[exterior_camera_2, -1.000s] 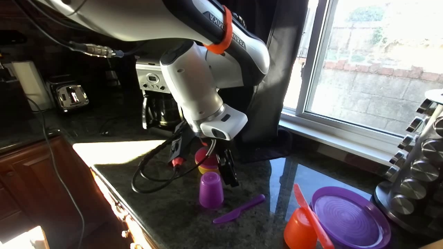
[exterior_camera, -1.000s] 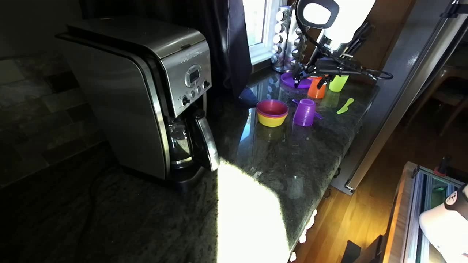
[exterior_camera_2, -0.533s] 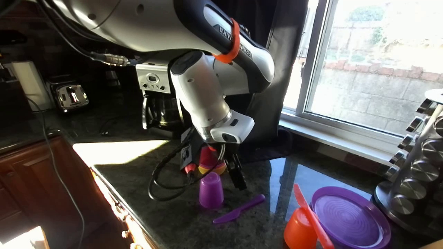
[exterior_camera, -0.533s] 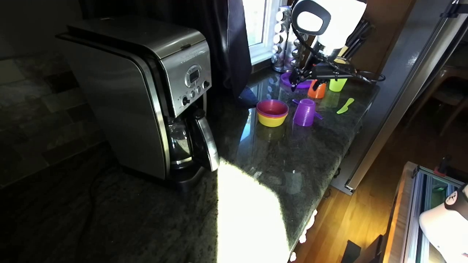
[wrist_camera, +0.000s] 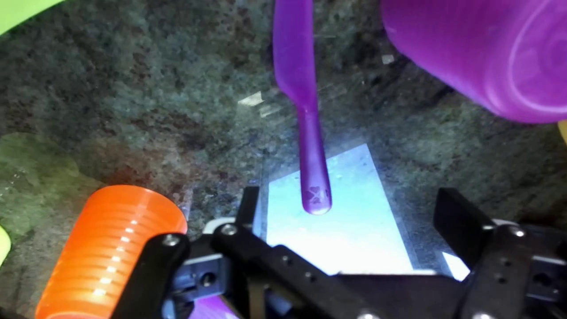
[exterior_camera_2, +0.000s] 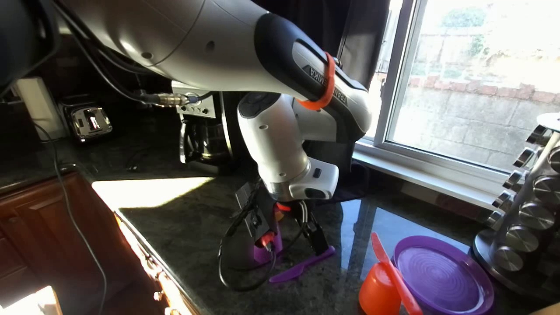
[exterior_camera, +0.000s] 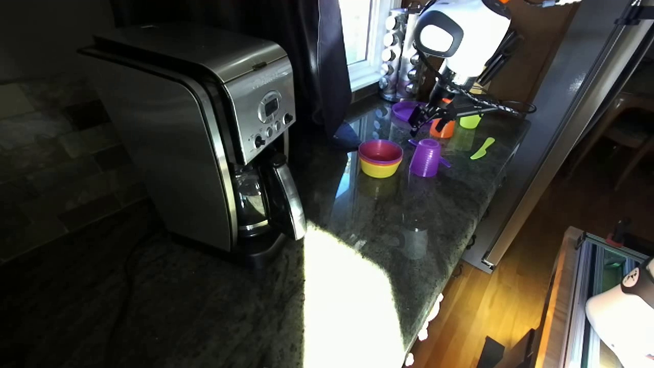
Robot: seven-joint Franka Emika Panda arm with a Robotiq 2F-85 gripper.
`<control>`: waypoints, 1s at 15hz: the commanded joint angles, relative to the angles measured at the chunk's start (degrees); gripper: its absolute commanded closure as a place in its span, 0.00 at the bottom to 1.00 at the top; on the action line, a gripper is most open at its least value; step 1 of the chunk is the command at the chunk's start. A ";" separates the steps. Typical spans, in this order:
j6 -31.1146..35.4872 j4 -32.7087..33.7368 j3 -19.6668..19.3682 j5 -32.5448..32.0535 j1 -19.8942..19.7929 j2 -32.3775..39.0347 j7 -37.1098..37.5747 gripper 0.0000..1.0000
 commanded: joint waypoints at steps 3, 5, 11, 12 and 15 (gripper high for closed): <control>2.58 2.97 0.41 0.89 -1.61 4.35 -5.34 0.00; 3.37 4.24 -0.63 1.53 -1.02 5.82 -5.86 0.00; 5.51 7.15 -2.08 1.53 0.38 9.18 -6.33 0.39; 5.79 7.68 -2.44 1.53 0.74 9.76 -6.47 0.47; 6.40 8.97 -3.14 1.52 1.46 11.07 -6.75 0.54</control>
